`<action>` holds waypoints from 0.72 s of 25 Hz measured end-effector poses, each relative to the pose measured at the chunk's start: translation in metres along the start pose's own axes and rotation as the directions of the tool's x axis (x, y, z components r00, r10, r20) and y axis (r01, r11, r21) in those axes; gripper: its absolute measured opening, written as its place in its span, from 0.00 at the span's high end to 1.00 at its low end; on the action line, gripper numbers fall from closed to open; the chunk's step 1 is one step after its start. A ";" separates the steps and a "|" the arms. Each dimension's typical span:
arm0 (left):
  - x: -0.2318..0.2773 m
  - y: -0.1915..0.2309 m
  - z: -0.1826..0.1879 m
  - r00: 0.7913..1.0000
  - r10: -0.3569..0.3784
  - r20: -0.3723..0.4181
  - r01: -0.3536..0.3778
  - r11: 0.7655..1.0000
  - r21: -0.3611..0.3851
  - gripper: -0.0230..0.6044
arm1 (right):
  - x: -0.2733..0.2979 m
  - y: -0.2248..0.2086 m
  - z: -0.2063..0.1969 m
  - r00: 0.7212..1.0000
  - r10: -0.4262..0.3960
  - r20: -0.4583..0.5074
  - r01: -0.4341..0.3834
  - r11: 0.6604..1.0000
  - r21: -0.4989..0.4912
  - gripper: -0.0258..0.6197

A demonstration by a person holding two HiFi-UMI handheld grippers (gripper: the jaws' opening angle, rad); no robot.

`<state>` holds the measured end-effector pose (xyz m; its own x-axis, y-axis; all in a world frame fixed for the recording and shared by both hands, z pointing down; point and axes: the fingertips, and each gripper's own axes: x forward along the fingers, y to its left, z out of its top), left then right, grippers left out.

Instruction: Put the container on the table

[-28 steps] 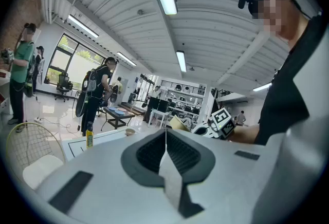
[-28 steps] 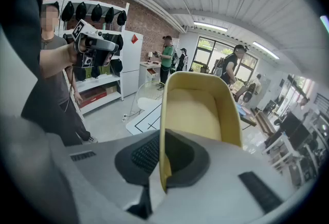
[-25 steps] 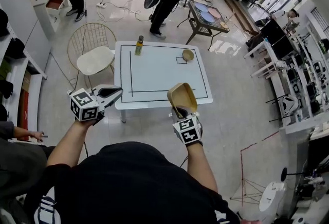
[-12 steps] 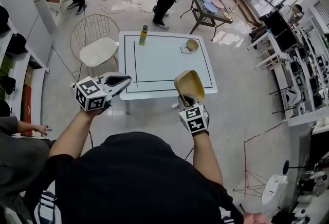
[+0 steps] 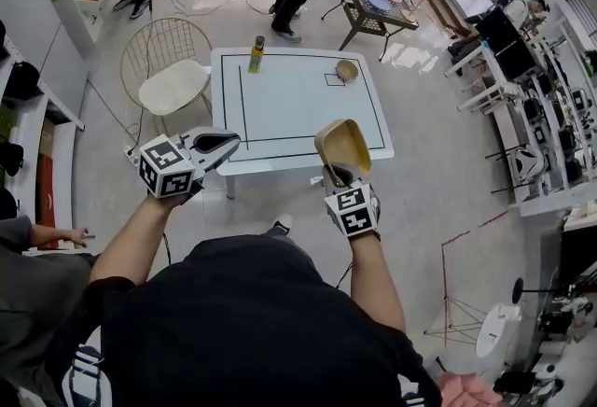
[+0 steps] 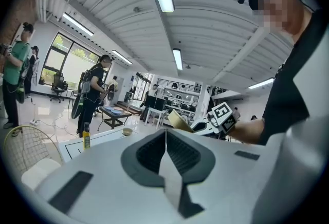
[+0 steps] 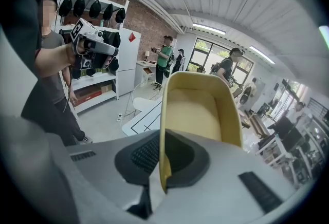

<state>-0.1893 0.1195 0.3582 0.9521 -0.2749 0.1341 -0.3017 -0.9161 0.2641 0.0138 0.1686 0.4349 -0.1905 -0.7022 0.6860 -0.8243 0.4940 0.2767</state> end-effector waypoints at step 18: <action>0.004 0.017 -0.002 1.000 0.014 -0.025 -0.013 1.000 0.007 0.95 | 0.025 -0.011 -0.005 1.000 0.016 -0.003 -0.016 1.000 0.011 0.95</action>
<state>-0.1907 0.1036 0.3648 0.9463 -0.2800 0.1614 -0.3141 -0.9144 0.2554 0.0209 0.1477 0.4521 -0.2024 -0.6925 0.6924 -0.8270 0.4995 0.2578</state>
